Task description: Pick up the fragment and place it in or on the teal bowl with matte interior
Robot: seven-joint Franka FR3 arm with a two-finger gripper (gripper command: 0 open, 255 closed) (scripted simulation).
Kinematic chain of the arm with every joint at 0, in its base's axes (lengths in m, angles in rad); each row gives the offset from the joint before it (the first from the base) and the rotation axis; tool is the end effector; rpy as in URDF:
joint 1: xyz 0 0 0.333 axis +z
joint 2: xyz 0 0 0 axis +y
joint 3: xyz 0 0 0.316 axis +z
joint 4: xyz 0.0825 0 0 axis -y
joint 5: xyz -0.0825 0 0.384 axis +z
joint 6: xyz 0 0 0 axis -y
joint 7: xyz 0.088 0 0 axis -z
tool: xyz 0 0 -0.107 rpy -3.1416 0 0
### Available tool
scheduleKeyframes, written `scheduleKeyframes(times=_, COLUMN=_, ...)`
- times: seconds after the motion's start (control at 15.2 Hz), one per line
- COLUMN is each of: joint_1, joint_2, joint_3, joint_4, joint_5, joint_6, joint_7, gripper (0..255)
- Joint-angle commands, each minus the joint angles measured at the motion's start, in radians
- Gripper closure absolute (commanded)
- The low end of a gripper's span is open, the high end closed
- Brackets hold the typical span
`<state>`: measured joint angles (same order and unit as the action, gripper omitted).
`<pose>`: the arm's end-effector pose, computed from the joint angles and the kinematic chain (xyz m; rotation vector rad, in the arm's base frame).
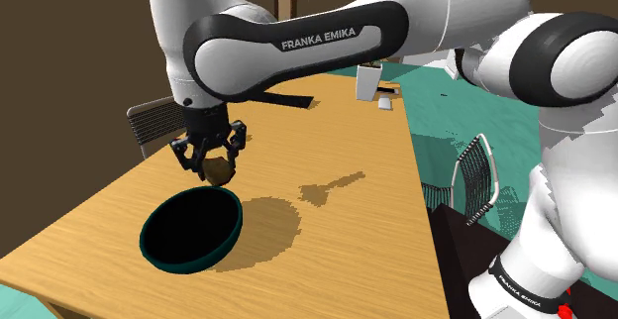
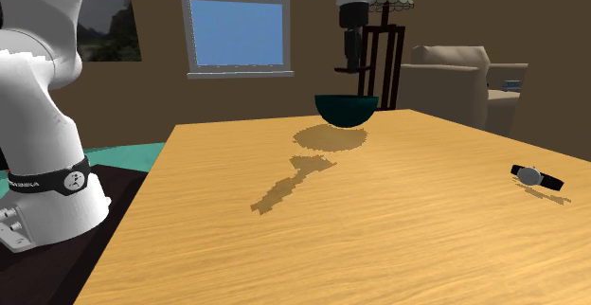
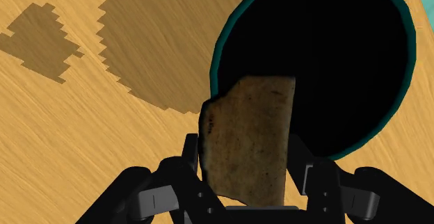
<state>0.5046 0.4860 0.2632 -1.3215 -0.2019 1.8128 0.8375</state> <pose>0.5401 0.4470 0.4662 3.1018 -0.0836 0.1066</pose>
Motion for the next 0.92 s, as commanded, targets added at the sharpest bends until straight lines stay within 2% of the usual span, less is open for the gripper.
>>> scheduleKeyframes(times=0.0, joint_1=0.041, joint_2=0.047, joint_3=0.006, joint_4=0.071, joint_5=-0.014, joint_6=-0.029, joint_7=0.039, gripper=255)
scheduleKeyframes(times=0.2, joint_1=0.107, joint_2=0.132, joint_3=0.01, joint_4=0.207, joint_5=-0.034, joint_6=-0.086, joint_7=0.088, gripper=255)
scheduleKeyframes(times=0.86, joint_1=0.094, joint_2=0.134, joint_3=0.007, joint_4=0.075, joint_5=-0.04, joint_6=0.046, joint_7=0.105, gripper=255)
